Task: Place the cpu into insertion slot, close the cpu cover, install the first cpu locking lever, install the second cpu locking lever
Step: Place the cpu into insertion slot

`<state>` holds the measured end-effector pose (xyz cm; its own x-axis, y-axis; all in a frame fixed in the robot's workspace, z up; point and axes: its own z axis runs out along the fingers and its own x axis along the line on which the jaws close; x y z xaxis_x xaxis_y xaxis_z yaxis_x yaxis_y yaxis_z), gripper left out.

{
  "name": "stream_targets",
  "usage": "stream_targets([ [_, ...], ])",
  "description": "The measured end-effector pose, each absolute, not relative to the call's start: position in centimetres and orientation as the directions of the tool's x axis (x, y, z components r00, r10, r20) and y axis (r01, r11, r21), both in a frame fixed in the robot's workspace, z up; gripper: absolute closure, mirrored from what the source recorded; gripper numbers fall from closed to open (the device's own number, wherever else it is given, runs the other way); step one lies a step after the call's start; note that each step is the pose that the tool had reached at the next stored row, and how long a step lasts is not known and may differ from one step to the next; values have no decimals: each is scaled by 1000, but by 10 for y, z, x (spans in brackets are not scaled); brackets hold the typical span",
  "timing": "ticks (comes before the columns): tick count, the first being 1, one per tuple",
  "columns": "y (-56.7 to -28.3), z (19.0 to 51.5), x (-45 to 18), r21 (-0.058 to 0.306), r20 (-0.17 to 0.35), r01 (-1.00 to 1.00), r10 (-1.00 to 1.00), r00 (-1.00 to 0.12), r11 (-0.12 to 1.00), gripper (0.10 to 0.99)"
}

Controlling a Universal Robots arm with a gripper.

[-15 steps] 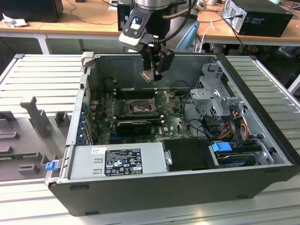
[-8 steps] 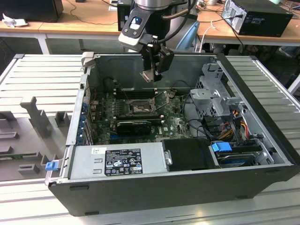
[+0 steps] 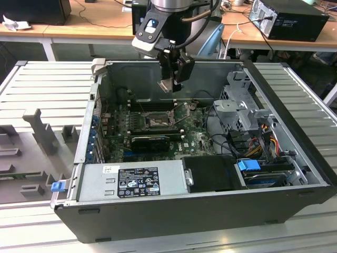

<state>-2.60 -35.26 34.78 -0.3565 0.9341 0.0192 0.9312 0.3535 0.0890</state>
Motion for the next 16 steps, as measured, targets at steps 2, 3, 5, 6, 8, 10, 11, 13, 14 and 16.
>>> stream_targets([
  [2, -353, 348, -26, 89, 19, 934, 937, -350, 347, 557],
  [3, -353, 347, -26, 89, 19, 935, 938, -345, 343, 557],
  [5, -353, 347, -26, 89, 19, 939, 942, -334, 331, 557],
  [6, -353, 347, -26, 89, 19, 942, 945, -325, 323, 557],
  [8, -353, 346, -26, 89, 19, 950, 953, -303, 300, 557],
  [10, -353, 346, -26, 89, 19, 958, 961, -275, 272, 557],
  [11, -353, 346, -26, 89, 19, 963, 966, -257, 254, 557],
  [13, -353, 345, -26, 89, 19, 977, 980, -197, 195, 557],
  [14, -353, 344, -26, 89, 19, 980, 984, -179, 177, 557],
  [16, -353, 342, -26, 89, 19, 986, 989, -145, 142, 557],
])
